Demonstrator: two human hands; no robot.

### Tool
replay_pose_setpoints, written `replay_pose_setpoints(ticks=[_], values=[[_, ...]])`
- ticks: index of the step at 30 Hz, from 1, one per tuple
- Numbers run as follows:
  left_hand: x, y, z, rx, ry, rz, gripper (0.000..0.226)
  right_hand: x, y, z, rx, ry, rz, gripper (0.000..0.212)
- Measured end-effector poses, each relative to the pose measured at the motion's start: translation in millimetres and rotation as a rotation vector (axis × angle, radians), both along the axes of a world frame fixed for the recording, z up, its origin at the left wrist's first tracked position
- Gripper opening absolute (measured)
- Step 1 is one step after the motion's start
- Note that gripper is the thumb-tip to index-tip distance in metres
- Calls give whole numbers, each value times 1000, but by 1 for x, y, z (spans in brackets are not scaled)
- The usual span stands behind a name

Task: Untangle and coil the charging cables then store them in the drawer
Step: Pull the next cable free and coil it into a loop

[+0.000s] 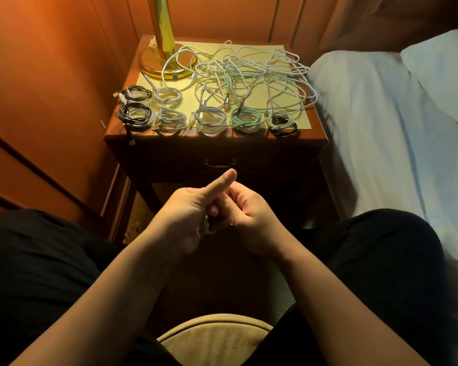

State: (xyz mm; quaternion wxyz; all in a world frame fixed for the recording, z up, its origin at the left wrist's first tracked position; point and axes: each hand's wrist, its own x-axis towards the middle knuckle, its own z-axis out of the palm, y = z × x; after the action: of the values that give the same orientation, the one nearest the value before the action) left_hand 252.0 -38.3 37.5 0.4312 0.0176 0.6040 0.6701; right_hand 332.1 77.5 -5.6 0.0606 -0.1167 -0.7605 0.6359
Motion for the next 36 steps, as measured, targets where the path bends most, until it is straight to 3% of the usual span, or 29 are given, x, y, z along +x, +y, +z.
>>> replay_pose_setpoints(ticks=[6, 12, 15, 18, 25, 31, 32, 36], values=[[-1, 1, -2, 29, -119, 38, 40, 1, 4, -3, 61, 13, 7, 18], [-5, 3, -14, -67, 64, 245, 55, 0, 3, -3, 159, 8, 9, 16], [-11, 1, -19, -69, 57, 133, 58, 5, 8, -4, 148, 16, -21, 16], [-10, -2, -27, -49, 170, 19, 58, 8, 17, -5, 169, 16, -38, 13], [-24, -8, -41, 9, 49, 57, 55, 14, 40, -14, 704, -163, -219, 23], [-28, -6, -48, 85, -27, 80, 57, 10, 37, -9, 896, -340, -320, 38], [-30, -7, -50, 87, -31, 87, 57, 11, 37, -8, 849, -346, -299, 37], [-32, -9, -53, 97, -64, 95, 55, 13, 36, -14, 344, -245, -233, 25]])
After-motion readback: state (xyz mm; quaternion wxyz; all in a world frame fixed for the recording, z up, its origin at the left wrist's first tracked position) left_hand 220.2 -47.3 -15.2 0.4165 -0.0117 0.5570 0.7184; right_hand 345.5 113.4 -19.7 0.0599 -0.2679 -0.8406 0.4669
